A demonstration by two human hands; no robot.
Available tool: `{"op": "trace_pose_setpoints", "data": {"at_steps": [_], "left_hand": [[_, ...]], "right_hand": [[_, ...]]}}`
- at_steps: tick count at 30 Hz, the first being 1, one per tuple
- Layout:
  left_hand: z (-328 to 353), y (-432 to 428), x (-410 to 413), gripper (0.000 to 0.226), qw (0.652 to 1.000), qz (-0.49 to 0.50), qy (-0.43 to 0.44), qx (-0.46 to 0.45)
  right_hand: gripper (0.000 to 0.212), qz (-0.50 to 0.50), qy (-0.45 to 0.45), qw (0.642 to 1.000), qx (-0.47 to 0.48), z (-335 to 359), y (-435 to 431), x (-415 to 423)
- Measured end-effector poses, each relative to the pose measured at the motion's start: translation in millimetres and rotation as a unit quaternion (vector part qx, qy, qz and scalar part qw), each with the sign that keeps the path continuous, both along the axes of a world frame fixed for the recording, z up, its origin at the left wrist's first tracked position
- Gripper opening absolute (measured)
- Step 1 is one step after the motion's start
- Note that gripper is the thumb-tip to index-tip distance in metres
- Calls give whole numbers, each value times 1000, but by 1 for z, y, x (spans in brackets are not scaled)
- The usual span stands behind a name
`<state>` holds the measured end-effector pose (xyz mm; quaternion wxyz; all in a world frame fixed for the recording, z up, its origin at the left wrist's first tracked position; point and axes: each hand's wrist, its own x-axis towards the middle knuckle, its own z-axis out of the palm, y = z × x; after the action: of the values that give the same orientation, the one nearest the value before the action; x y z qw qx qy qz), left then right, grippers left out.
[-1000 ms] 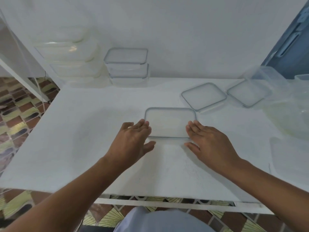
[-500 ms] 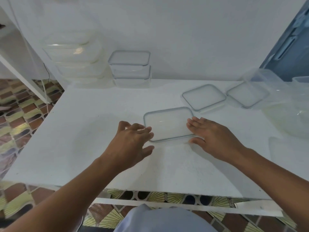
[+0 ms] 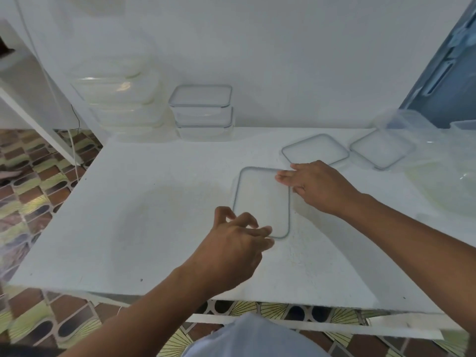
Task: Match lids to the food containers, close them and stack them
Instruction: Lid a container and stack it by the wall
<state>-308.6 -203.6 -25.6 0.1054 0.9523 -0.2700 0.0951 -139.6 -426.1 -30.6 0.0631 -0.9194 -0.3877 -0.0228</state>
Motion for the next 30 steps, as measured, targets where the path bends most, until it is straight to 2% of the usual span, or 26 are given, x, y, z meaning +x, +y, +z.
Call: {"op": "trace_pose_setpoints", "data": {"at_steps": [4,6,9,10,11,13,14,16,19,24,27,30], "left_hand": [[-3,-2,6,26,999,7,32,-37],[-2,2,8,24,998,1,35,-42],[11,15,14,34,997,29,39,-63],[17,22,17,42,996,51,47,-54],[20,28,21,53,995,70,65,-26],[21,37,26,74,989,76,115,53],[19,39,28,80,985,67,138,79],[16,40,31,83,981,49,157,103],[18,38,35,87,980,31,151,127],[26,31,41,87,974,5,137,182],[29,28,45,81,971,3,128,203],[30,29,53,72,958,7,160,240]], "right_hand": [[70,5,-18,999,-32,-2,4,-1],[75,-5,-8,1000,-15,2,1,-10],[54,-29,-8,996,86,10,-2,-32],[46,-39,15,992,115,17,-2,-43],[46,-50,62,989,123,26,-1,-56],[76,-57,190,979,54,37,1,-77],[91,-46,216,975,-13,38,2,-83],[102,-21,196,976,-87,32,4,-88],[100,-26,171,980,-96,24,6,-87],[109,-1,153,981,-118,27,12,-86],[97,5,136,980,-144,30,16,-83],[94,7,130,975,-178,38,22,-81]]}}
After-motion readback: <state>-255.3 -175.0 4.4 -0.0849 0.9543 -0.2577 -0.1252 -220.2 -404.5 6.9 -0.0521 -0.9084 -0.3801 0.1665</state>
